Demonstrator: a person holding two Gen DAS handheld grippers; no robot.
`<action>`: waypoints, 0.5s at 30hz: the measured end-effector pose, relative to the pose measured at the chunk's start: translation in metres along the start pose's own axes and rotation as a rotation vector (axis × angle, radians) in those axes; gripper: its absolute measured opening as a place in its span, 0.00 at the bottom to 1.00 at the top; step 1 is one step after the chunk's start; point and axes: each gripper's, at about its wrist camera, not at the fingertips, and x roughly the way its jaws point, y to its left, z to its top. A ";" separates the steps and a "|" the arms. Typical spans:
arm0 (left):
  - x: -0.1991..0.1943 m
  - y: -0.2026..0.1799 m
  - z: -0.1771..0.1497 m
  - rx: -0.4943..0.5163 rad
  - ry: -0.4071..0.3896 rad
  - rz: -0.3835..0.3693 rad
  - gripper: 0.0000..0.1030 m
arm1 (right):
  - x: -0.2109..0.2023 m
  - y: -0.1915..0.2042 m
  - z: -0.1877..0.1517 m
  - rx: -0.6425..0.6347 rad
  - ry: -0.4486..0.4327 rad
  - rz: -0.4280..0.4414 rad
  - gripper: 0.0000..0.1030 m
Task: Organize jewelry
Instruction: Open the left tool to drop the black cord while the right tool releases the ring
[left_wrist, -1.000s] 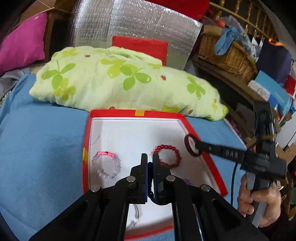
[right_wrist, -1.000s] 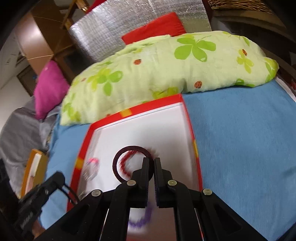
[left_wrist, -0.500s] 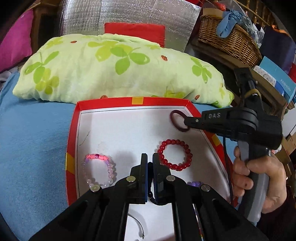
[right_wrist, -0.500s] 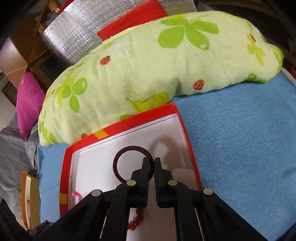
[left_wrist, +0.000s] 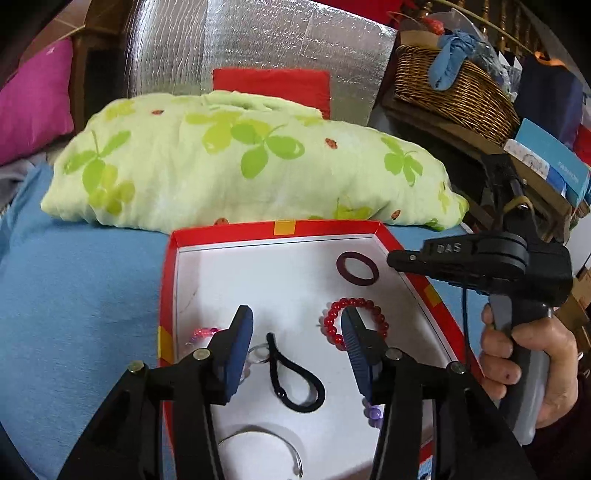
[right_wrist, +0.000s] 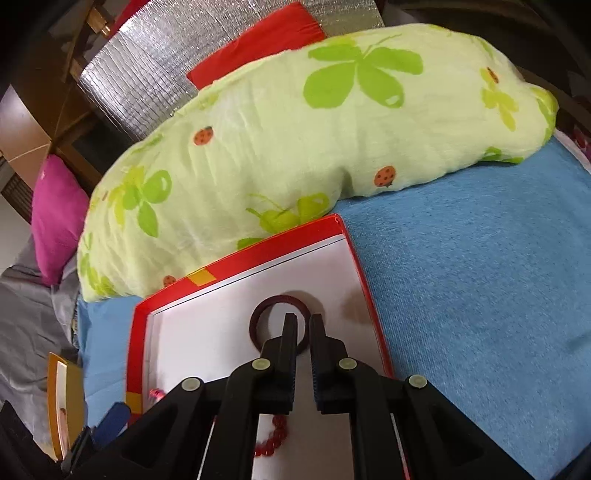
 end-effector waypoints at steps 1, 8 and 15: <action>-0.003 0.000 0.000 0.003 -0.005 0.005 0.49 | -0.006 0.000 -0.003 -0.004 -0.007 0.004 0.09; -0.039 0.012 -0.007 0.023 -0.045 0.149 0.56 | -0.047 0.001 -0.035 -0.062 -0.016 0.038 0.09; -0.083 0.019 -0.040 0.032 -0.055 0.271 0.65 | -0.094 0.006 -0.074 -0.124 -0.031 0.070 0.12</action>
